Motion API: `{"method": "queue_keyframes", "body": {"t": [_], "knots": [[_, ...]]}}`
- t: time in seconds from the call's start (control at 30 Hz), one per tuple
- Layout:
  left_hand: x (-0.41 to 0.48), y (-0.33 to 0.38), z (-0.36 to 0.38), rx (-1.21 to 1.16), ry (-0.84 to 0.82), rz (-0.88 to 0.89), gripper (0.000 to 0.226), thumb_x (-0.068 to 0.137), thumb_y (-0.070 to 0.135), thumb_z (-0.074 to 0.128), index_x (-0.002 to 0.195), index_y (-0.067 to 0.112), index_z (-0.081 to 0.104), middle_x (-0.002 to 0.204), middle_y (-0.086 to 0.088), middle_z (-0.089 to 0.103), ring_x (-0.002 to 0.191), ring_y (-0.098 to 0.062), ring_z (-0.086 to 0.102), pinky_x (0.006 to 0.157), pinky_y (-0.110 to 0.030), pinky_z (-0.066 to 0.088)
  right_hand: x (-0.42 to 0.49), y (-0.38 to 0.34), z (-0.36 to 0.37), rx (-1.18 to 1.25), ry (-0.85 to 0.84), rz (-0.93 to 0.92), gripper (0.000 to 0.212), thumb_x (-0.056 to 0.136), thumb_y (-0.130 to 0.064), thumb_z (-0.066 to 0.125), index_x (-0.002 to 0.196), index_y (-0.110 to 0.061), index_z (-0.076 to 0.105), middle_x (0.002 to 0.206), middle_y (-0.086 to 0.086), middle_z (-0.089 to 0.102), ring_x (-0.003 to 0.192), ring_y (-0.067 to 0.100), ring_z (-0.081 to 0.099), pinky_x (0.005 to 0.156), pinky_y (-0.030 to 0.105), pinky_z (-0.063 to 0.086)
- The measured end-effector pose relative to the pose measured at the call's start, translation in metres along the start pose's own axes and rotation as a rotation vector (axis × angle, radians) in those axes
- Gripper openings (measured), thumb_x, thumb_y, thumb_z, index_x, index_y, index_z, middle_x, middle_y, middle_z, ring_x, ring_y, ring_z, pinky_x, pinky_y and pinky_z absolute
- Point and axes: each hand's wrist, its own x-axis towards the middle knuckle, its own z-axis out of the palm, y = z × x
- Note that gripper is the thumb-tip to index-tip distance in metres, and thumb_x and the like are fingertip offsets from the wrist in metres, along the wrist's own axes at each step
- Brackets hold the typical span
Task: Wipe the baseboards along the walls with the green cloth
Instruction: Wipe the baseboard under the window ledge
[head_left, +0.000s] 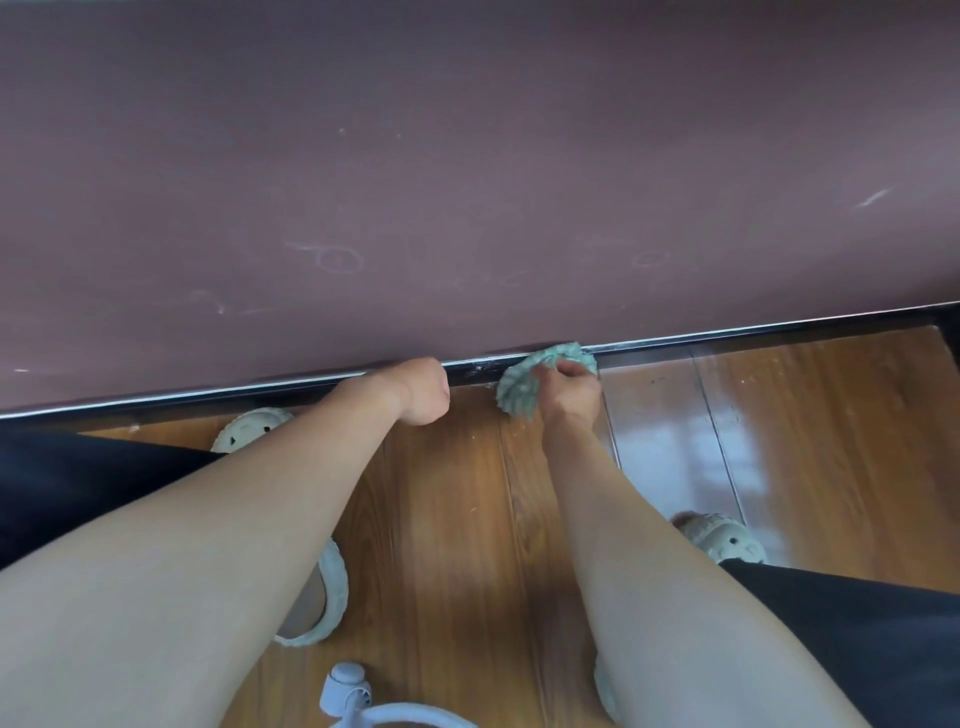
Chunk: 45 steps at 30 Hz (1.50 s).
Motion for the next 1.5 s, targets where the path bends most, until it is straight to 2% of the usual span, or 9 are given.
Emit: {"method": "queue_keyframes", "body": {"t": [0.13,0.3,0.47,0.67,0.8,1.07,1.2,1.33,1.5], "knots": [[-0.001,0.008,-0.001,-0.012,-0.022,-0.002,0.026,0.076,0.000,0.037,0.056,0.017,0.039,0.059,-0.003,0.033,0.060,-0.024,0.029,0.051,-0.023,0.024,-0.005,0.001,-0.003,-0.066,-0.030,0.027,0.020,0.078,-0.032,0.073,0.088,-0.015,0.068,0.095,0.009,0.074,0.091,0.028,0.070,0.084,0.036,0.058],[-0.002,0.012,0.000,-0.041,0.034,-0.046,0.024,0.086,0.002,0.043,0.069,0.007,0.059,0.071,-0.011,0.058,0.067,-0.031,0.052,0.056,-0.030,0.043,-0.027,0.009,0.020,-0.070,-0.389,0.130,0.013,0.078,-0.014,0.073,0.083,-0.014,0.061,0.103,0.012,0.071,0.096,0.027,0.069,0.084,0.041,0.061],[-0.003,-0.001,0.000,-0.037,0.082,-0.117,0.018,0.088,0.009,0.050,0.085,0.006,0.067,0.079,-0.010,0.064,0.077,-0.031,0.061,0.065,-0.031,0.050,-0.049,-0.005,0.050,-0.100,-0.618,0.100,0.028,0.084,-0.005,0.067,0.110,-0.015,0.068,0.098,0.006,0.068,0.089,0.021,0.064,0.084,0.035,0.059],[0.002,-0.013,-0.001,-0.027,0.051,-0.167,0.023,0.080,0.011,0.047,0.087,0.002,0.067,0.093,-0.023,0.068,0.092,-0.039,0.068,0.074,-0.031,0.054,-0.027,-0.003,0.052,-0.044,-0.299,0.042,0.016,0.073,-0.020,0.065,0.087,-0.020,0.073,0.092,0.004,0.076,0.091,0.024,0.071,0.091,0.041,0.057],[0.009,-0.009,0.003,-0.018,0.021,-0.117,0.032,0.075,0.015,0.041,0.082,0.010,0.071,0.089,-0.012,0.073,0.082,-0.032,0.070,0.083,-0.046,0.062,-0.002,-0.004,0.019,0.108,-0.075,0.082,0.014,0.082,-0.010,0.064,0.087,-0.021,0.070,0.092,0.004,0.073,0.089,0.023,0.070,0.091,0.040,0.058],[0.004,-0.004,0.002,-0.028,0.065,-0.129,0.031,0.082,0.017,0.048,0.098,0.014,0.075,0.099,-0.006,0.074,0.090,-0.029,0.069,0.090,-0.042,0.060,-0.025,-0.005,0.037,0.024,-0.422,0.069,0.027,0.080,0.004,0.051,0.096,-0.008,0.069,0.096,0.019,0.072,0.082,0.031,0.070,0.058,0.032,0.053],[0.002,-0.007,0.006,-0.035,0.060,-0.144,0.032,0.087,0.016,0.050,0.108,0.015,0.074,0.105,-0.005,0.073,0.094,-0.027,0.068,0.092,-0.042,0.059,-0.035,-0.005,0.046,-0.117,-0.511,0.064,0.028,0.084,0.000,0.064,0.105,-0.016,0.071,0.112,0.007,0.070,0.108,0.024,0.064,0.099,0.037,0.052],[0.003,0.000,0.006,-0.032,0.053,-0.116,0.031,0.086,0.009,0.045,0.099,0.006,0.073,0.102,-0.019,0.071,0.096,-0.036,0.068,0.084,-0.038,0.059,-0.015,-0.009,0.026,-0.024,-0.337,0.046,0.028,0.088,-0.001,0.054,0.106,-0.013,0.070,0.099,0.008,0.072,0.087,0.020,0.066,0.076,0.029,0.055],[0.006,0.007,0.006,-0.024,0.046,-0.097,0.033,0.088,0.007,0.046,0.105,0.008,0.074,0.107,-0.013,0.072,0.103,-0.034,0.069,0.093,-0.046,0.059,0.010,-0.006,-0.004,0.173,-0.175,0.118,0.024,0.090,-0.005,0.055,0.111,-0.015,0.057,0.101,0.005,0.063,0.093,0.019,0.059,0.095,0.037,0.052]]}}
